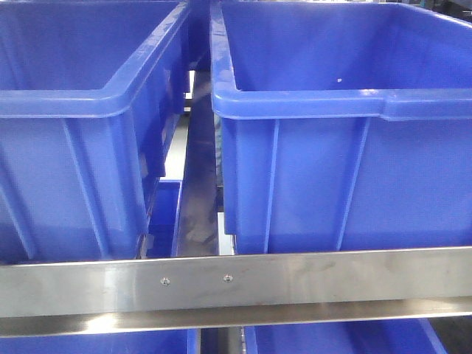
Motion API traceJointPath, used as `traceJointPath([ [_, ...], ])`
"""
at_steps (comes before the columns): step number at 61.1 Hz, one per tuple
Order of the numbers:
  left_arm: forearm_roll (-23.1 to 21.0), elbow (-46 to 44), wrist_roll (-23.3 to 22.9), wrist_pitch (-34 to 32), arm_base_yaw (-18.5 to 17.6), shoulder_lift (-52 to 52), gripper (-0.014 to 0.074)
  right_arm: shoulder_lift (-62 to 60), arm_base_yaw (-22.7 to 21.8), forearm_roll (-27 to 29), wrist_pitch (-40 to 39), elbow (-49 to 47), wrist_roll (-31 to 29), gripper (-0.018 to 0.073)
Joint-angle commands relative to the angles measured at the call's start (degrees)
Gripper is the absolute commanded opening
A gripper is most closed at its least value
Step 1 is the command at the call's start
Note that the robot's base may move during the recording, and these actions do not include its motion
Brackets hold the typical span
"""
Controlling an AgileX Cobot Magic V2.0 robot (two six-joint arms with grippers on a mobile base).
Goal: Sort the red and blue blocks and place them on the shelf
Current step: 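Extend both grippers over the blue bins holding the cubes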
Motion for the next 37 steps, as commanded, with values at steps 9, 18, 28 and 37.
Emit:
traceJointPath([
  [9,0.6,-1.6,-0.5,-4.6,0.1,0.3,0.0123,0.0,-0.2,-0.8,-5.2,-1.6,-0.2,0.0056],
  [18,0.6,-1.6,-0.5,-4.6,0.1,0.3,0.0123,0.0,-0.2,-0.8,-5.2,-1.6,-0.2,0.0056],
  [28,0.6,-1.6,-0.5,-4.6,0.1,0.3,0.0123,0.0,-0.2,-0.8,-5.2,-1.6,-0.2,0.0056],
  [37,0.6,-1.6,-0.5,-4.6,0.1,0.3,0.0123,0.0,-0.2,-0.8,-5.2,-1.6,-0.2,0.0056],
])
